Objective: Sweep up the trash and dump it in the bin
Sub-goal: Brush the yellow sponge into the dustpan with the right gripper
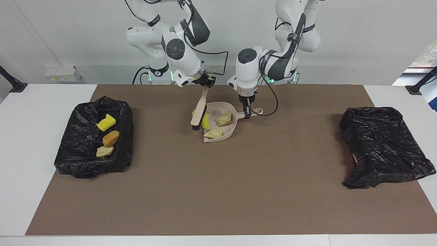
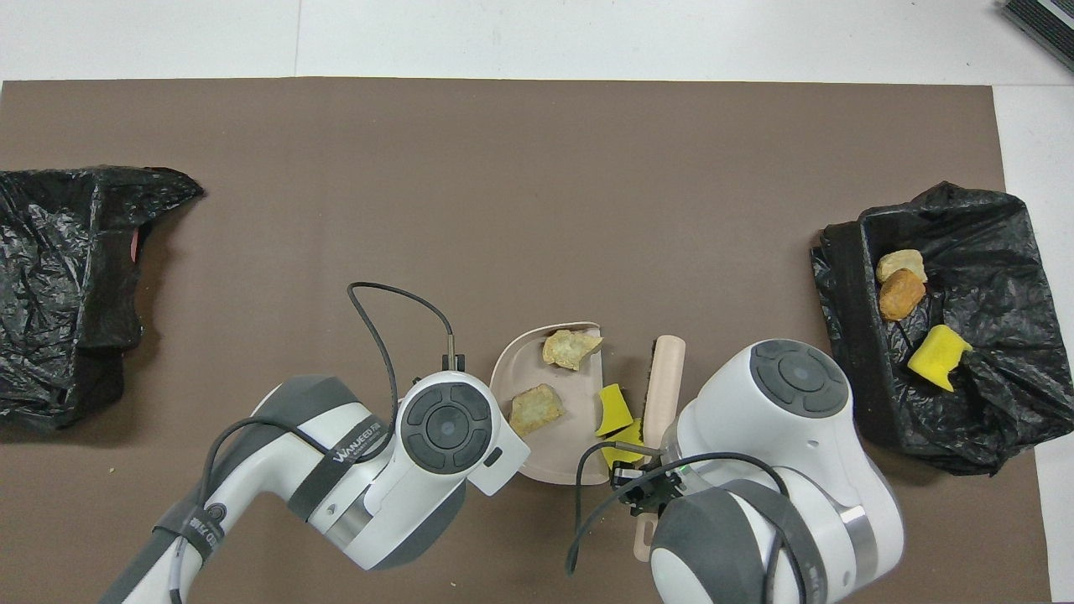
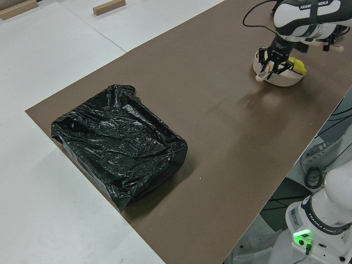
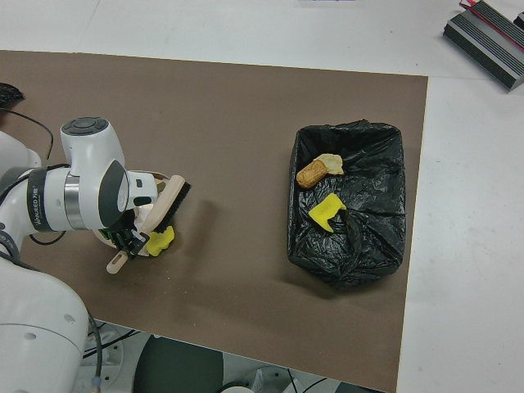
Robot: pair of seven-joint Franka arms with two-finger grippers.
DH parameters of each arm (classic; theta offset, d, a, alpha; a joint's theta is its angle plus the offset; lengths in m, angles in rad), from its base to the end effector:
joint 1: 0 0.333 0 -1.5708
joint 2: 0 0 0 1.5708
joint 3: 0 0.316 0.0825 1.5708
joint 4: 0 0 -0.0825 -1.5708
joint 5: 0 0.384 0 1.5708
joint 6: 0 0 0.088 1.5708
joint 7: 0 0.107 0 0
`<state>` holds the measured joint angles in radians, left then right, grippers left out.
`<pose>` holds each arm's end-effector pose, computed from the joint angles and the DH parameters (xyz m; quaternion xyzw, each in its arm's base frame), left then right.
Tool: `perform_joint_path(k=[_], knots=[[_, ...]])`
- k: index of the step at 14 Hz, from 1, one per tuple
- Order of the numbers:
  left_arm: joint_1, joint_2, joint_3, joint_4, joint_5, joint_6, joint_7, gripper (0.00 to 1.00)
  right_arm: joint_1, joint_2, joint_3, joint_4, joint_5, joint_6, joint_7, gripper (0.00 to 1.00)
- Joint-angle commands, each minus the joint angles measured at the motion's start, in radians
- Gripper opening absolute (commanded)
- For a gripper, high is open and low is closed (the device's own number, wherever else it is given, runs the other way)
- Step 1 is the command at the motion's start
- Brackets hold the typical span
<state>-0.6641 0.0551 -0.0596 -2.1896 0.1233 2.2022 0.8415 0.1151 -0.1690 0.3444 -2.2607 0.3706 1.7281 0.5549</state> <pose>0.4037 -0.3509 0.3584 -0.6813 0.7302 0.0238 0.0460 0.3881 0.2316 0.4065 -0.9658 0.1157 0.2286 0.0404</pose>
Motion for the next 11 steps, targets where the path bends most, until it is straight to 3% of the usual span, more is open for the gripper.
perform_joint_path(k=[1, 4, 9, 11], knots=[[-0.011, -0.031, 0.010, -0.030, -0.001, -0.018, 0.104, 0.00, -0.018, -0.049, 0.008, -0.097, -0.018, 0.007, -0.139, 0.00], [-0.005, -0.029, 0.010, -0.027, 0.035, -0.016, 0.191, 0.00, 0.018, -0.037, 0.018, -0.106, -0.079, 0.042, -0.168, 0.00], [-0.012, -0.034, 0.009, -0.032, 0.035, -0.010, 0.173, 0.00, 0.051, -0.012, 0.018, -0.108, -0.078, 0.106, -0.170, 0.00], [-0.006, -0.034, 0.009, -0.033, 0.033, -0.007, 0.102, 0.00, 0.101, 0.045, 0.019, -0.108, -0.046, 0.174, -0.162, 0.00]])
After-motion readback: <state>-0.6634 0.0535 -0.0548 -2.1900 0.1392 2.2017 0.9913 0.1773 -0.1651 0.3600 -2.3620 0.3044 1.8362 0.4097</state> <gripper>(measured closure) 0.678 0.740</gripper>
